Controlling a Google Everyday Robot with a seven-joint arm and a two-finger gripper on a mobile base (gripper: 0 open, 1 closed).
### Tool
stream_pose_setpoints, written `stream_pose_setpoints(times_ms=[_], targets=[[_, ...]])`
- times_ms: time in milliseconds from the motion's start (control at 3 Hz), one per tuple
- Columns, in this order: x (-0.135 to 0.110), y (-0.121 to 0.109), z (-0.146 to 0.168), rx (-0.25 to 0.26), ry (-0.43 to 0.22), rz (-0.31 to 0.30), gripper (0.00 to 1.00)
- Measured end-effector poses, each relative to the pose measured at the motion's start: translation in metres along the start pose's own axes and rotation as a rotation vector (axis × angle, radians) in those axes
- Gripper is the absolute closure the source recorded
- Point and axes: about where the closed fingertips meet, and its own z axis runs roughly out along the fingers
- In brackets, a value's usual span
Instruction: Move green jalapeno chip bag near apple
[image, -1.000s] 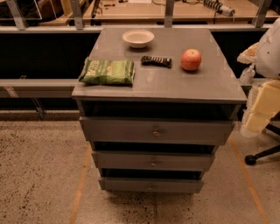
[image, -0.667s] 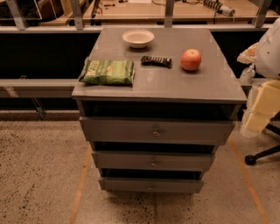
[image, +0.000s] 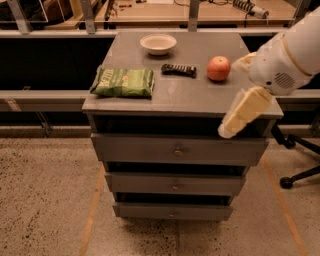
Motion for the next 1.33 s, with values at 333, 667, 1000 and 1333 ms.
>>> stream_pose_setpoints(times_ms=[333,667,1000,1333], targets=[[-0.034,-0.024,0.047,-0.037,-0.255,0.077,0.00],[-0.060,-0.035,0.095,-0.097,-0.506,0.163,0.00],[-0.082,-0.033,0.106,-0.142,-0.605,0.200,0.00],[-0.081,-0.033,0.105,-0.140,-0.601,0.200,0.00]])
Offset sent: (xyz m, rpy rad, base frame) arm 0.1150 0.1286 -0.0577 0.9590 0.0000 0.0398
